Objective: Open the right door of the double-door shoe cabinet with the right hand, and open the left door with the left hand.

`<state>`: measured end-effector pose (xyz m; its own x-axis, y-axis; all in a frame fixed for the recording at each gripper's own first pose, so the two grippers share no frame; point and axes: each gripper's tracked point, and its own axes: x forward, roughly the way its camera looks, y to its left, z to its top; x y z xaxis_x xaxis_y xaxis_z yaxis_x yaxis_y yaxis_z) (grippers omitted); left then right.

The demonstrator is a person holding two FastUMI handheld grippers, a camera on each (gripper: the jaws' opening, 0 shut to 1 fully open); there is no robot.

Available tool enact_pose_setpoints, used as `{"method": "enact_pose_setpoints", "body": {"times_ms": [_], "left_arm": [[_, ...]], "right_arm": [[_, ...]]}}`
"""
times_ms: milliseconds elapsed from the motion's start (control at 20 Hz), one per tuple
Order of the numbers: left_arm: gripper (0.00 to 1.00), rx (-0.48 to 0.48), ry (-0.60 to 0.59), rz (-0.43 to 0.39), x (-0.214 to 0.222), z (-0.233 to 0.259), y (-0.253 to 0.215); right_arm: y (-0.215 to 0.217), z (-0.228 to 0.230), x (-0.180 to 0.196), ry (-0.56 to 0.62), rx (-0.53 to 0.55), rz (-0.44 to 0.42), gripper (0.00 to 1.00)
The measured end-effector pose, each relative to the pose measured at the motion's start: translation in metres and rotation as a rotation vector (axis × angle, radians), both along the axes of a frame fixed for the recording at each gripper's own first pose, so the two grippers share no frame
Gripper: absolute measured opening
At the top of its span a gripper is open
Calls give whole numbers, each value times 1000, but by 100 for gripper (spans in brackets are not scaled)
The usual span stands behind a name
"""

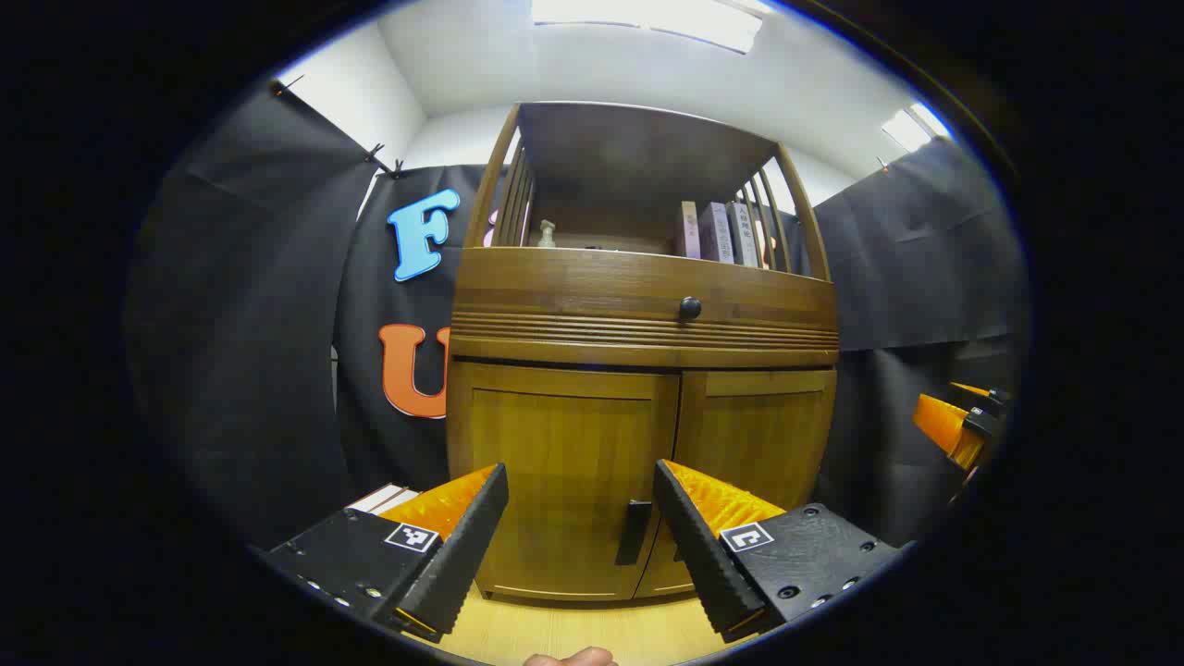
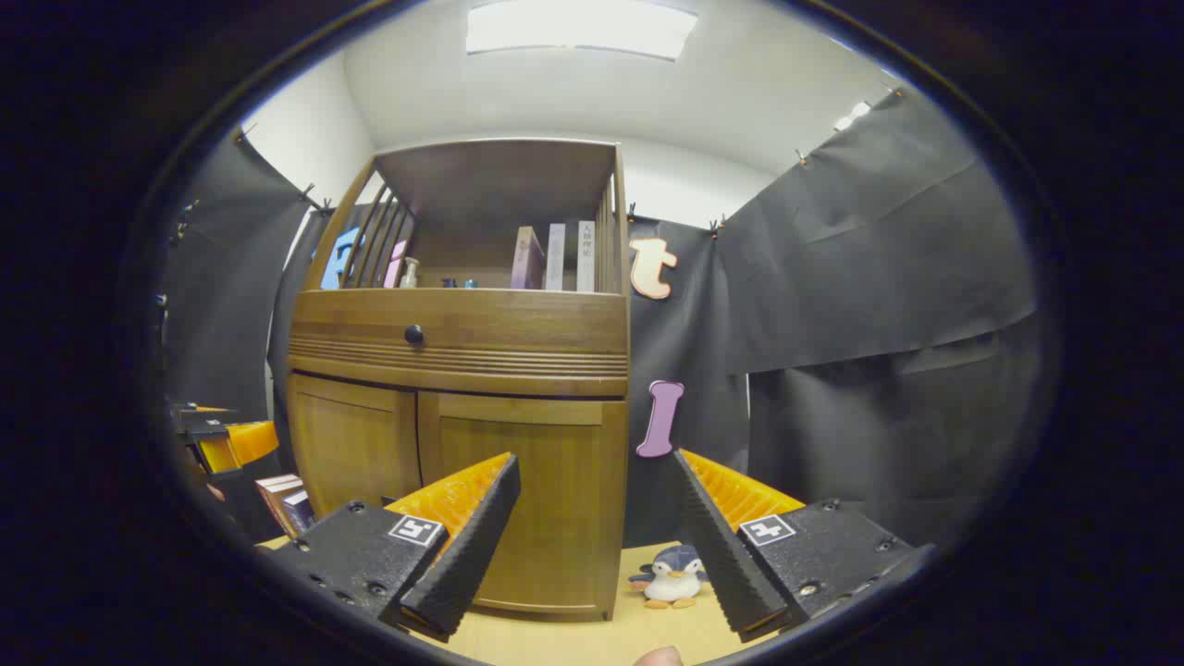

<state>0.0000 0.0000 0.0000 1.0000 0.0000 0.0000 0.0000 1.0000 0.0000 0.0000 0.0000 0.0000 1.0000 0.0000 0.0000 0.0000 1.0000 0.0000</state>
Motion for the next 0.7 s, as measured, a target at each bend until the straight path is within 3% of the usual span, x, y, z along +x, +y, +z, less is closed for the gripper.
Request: {"method": "enact_pose_setpoints", "body": {"times_ms": [150, 200, 700], "left_arm": [[100, 7, -1, -5, -1, 2, -11], [95, 7, 0, -8, 0, 2, -13], [95, 29, -15, -7, 6, 10, -19]], "right_arm": [[-5, -4, 3, 15, -36, -11, 100], [-5, -1, 3, 10, -36, -11, 100], [-2, 3, 15, -1, 0, 25, 100]]}}
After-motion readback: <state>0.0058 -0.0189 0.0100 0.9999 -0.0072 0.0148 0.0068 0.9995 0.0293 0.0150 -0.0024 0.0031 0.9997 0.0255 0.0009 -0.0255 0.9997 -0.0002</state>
